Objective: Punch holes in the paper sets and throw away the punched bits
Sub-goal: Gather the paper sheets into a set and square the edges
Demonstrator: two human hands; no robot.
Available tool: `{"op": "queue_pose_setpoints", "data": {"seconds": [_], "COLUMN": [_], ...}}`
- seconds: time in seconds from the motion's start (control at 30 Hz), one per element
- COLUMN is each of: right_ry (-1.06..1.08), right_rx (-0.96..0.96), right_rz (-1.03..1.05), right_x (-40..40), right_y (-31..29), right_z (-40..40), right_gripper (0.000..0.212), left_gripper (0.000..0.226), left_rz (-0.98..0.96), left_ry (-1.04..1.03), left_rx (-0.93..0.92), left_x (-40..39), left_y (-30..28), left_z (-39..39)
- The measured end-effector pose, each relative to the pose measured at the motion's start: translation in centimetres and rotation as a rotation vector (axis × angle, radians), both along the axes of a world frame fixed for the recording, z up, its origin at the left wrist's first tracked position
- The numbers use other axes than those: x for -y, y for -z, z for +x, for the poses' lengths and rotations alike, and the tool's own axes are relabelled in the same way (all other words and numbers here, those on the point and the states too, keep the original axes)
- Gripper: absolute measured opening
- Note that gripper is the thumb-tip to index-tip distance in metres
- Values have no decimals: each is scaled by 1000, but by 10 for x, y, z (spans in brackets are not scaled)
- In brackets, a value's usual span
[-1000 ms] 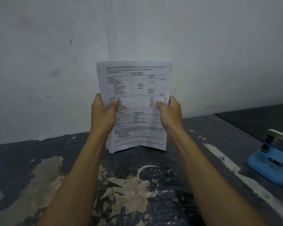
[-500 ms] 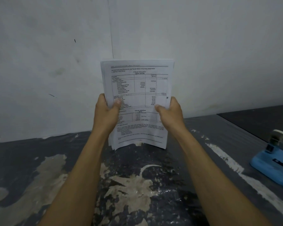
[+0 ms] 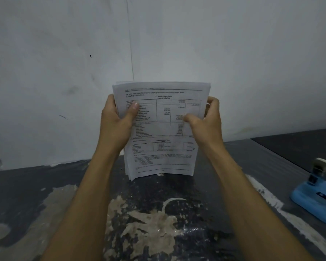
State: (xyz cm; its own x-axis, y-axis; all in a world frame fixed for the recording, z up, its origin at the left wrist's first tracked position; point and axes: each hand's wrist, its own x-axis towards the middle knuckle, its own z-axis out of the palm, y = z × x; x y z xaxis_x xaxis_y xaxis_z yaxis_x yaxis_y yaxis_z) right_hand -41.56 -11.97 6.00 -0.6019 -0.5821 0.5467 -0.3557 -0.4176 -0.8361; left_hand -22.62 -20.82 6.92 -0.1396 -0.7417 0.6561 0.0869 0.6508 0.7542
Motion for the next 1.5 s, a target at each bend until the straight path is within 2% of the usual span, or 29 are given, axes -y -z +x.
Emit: {"op": "queue_pose_setpoints", "data": {"seconds": [0.07,0.13,0.17,0.23,0.3,0.33,0.4,0.47,0.5,0.6,0.7,0.9,0.97,1.07,1.13,1.2,1.27,1.33,1.4,1.5], "right_ry": [99,199,234,302,370,369,323,296,295,281,257,39,-43,33,138,180,199,205,197,169], "right_rx": [-96,-303,-418,-587,-622,-618,-636,-667,-671,-644,-600,-385,-280,-124,-109,-84,-81,-78,-67,-30], "right_rz": [-54,-139,-155,-77,-28,-45,-36,-9,-17,-46,-65,-121,-95,-46,-90,-189,-259,-286,-278,-202], "right_x": [-4,-8,-9,-14,-16,-17,-18,-19,-18,-17,-16,-10,-8,-5,-4,-4,-5,-4,0,9], "right_y": [-4,-10,-15,-23,-27,-27,-25,-23,-22,-21,-20,-9,-4,0,-2,-9,-13,-10,-3,16], "right_z": [5,9,10,14,15,16,14,13,12,12,12,10,8,7,8,11,14,17,18,17], "right_gripper": [87,109,109,89,71,72,73,69,70,76,81,105,97,53,30,26,27,26,25,23], "left_gripper": [25,25,25,26,29,32,51,77,83,68,46,58,50,47,56,71,77,65,43,27], "left_rz": [0,0,-1,-3,-14,-28,-90,-239,-318,-455,-450,-409,-418,-440,-463,-428,-303,-95,64,134], "left_ry": [-12,-10,-4,0,-16,-21,-1,-17,-50,-211,-281,-187,-197,-209,-183,-128,-68,73,167,136], "left_rx": [11,17,16,22,42,51,51,90,141,327,354,330,329,282,196,38,-126,-171,-90,-104], "left_x": [2,2,3,3,3,2,-2,-7,-8,-6,-2,-2,-3,-6,-12,-17,-15,-10,-7,-2], "left_y": [0,0,0,0,0,0,-2,-4,-5,-10,-11,-8,-8,-11,-14,-17,-18,-12,1,19], "left_z": [0,0,1,1,3,3,4,4,5,9,14,15,14,10,4,-1,0,5,3,-4]}}
